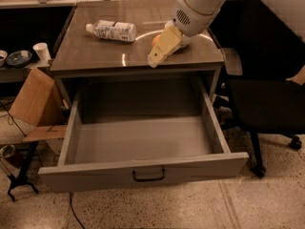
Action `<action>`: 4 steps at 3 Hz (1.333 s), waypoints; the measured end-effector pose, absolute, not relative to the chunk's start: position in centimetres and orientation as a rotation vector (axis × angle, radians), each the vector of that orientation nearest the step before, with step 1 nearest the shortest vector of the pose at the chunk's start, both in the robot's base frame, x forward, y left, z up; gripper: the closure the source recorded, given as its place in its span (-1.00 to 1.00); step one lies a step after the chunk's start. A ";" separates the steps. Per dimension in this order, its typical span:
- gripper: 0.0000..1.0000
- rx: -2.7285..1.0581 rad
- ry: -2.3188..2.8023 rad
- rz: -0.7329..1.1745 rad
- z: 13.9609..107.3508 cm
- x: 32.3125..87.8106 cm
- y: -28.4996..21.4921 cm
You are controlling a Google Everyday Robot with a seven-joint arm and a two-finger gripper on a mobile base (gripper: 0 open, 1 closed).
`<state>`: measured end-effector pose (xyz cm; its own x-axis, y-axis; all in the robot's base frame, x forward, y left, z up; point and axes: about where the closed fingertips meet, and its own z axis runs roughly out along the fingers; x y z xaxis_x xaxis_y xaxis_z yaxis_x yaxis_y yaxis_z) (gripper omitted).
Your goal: Place orange into top drawer
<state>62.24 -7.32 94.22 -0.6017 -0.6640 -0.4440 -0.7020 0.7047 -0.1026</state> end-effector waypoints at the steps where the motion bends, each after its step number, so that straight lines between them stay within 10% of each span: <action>1: -1.00 -0.951 2.501 0.137 94.2 62.2 -7.4; 4: -1.00 -0.629 2.685 0.159 91.4 66.3 -8.8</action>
Offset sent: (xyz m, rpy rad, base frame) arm 0.0000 -0.0007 -0.0001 0.0298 0.0188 -0.0725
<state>66.26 -8.85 91.37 -0.8288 -0.4056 -0.3854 -0.4483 0.8936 0.0238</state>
